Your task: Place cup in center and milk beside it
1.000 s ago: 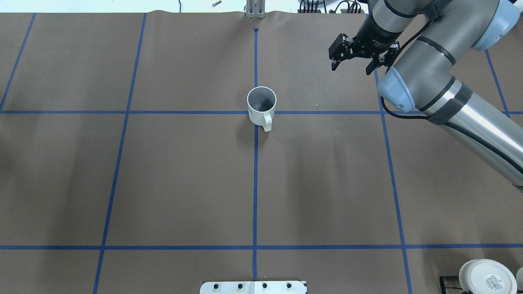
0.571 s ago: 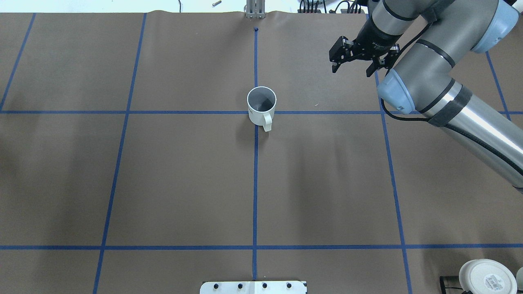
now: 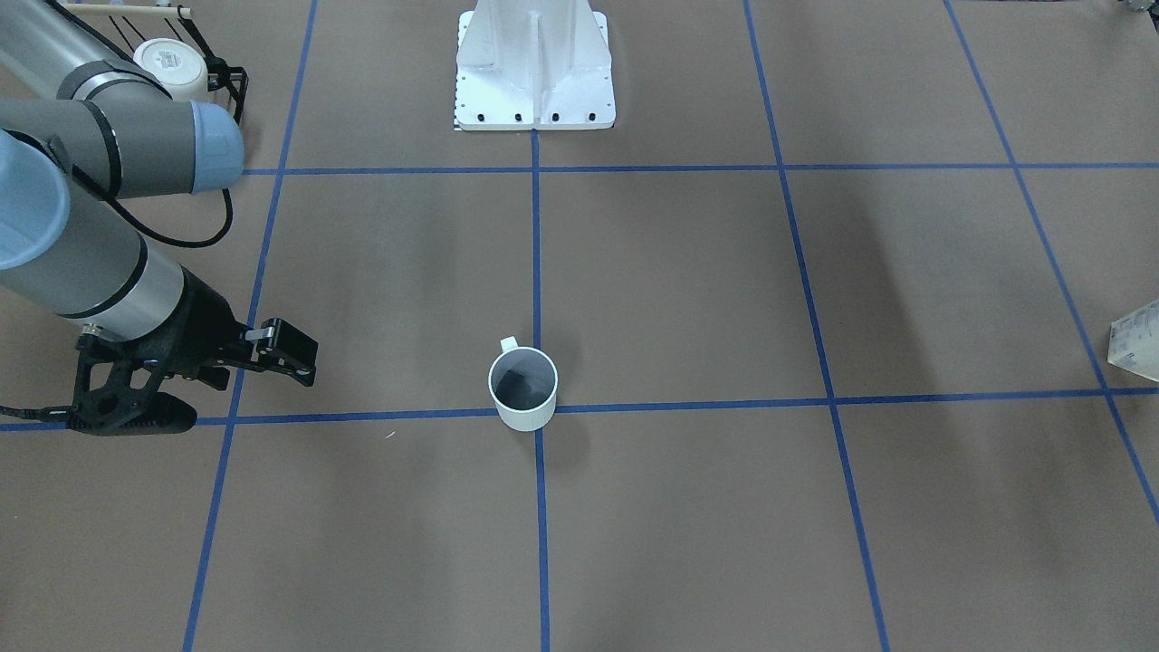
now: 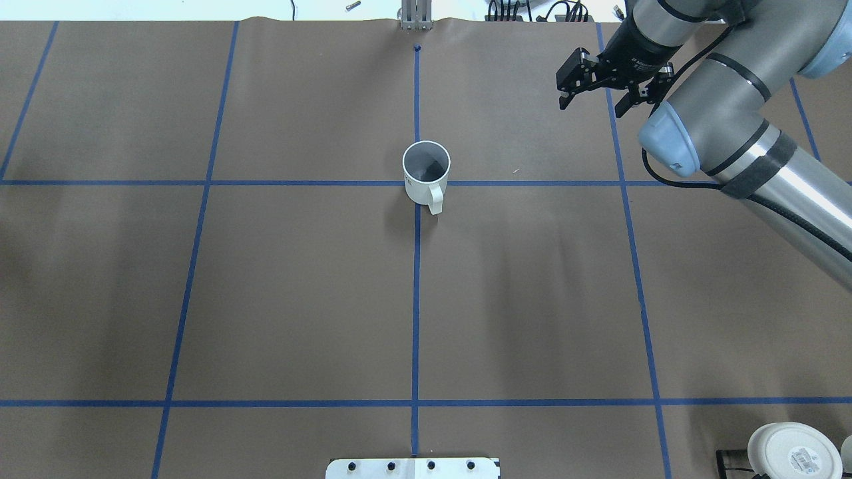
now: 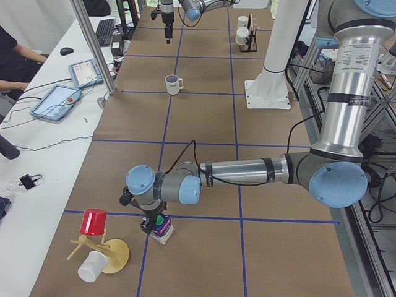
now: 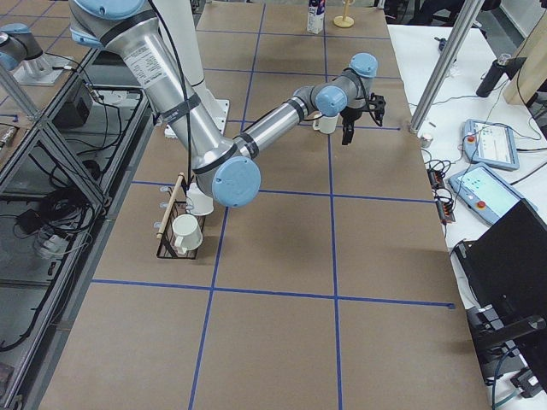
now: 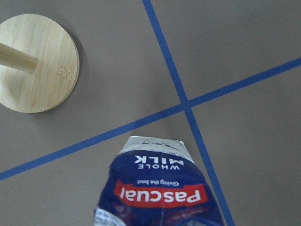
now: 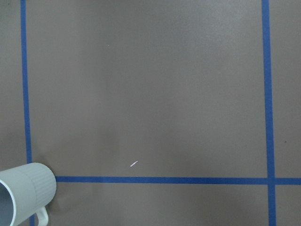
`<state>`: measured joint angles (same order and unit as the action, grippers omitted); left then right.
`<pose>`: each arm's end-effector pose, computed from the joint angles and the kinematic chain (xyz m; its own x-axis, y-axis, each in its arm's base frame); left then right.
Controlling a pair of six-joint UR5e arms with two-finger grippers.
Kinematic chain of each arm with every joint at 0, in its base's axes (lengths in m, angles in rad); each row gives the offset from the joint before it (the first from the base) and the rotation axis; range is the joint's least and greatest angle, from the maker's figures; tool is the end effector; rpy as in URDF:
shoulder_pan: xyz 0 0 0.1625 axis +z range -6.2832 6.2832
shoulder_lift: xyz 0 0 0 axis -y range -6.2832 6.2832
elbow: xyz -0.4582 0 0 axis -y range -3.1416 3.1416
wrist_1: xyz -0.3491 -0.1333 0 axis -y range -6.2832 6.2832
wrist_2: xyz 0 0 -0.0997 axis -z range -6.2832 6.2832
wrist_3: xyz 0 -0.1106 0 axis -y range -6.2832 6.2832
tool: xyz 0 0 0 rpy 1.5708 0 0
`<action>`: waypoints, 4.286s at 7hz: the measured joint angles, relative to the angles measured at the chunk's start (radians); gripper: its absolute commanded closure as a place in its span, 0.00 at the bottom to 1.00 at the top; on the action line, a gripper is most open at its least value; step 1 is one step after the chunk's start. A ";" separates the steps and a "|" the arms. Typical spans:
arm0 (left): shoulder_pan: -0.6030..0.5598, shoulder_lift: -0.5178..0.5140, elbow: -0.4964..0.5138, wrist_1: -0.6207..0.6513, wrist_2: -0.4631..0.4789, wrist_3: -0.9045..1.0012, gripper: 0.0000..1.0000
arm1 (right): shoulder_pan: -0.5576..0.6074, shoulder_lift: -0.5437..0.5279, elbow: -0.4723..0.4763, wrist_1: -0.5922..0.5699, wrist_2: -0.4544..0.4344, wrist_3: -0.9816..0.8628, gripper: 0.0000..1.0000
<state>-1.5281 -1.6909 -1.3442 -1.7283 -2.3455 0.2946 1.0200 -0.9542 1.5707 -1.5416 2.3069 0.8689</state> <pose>-0.0343 -0.5075 0.7284 0.6694 0.3530 -0.6537 -0.2477 0.9356 0.2516 -0.3049 -0.6093 0.3399 0.5904 0.0470 0.8057 -0.0509 0.9985 -0.0209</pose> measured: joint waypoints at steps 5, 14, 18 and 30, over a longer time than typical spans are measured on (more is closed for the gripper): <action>0.000 -0.169 -0.225 0.421 -0.057 -0.042 1.00 | 0.121 -0.081 0.014 -0.001 0.066 -0.131 0.00; 0.676 -0.779 -0.106 0.175 0.085 -1.459 1.00 | 0.360 -0.513 0.145 0.003 0.136 -0.559 0.00; 0.720 -0.806 -0.027 0.081 0.132 -1.504 0.02 | 0.365 -0.507 0.141 0.001 0.141 -0.562 0.00; 0.140 -0.029 -0.586 0.372 0.034 -0.474 0.02 | 0.405 -0.547 0.091 0.013 0.023 -0.609 0.00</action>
<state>-1.3879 -1.7195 -1.9302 -1.3558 -2.3114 -0.1795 1.4249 -1.5017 1.6618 -1.5282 2.3295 0.2596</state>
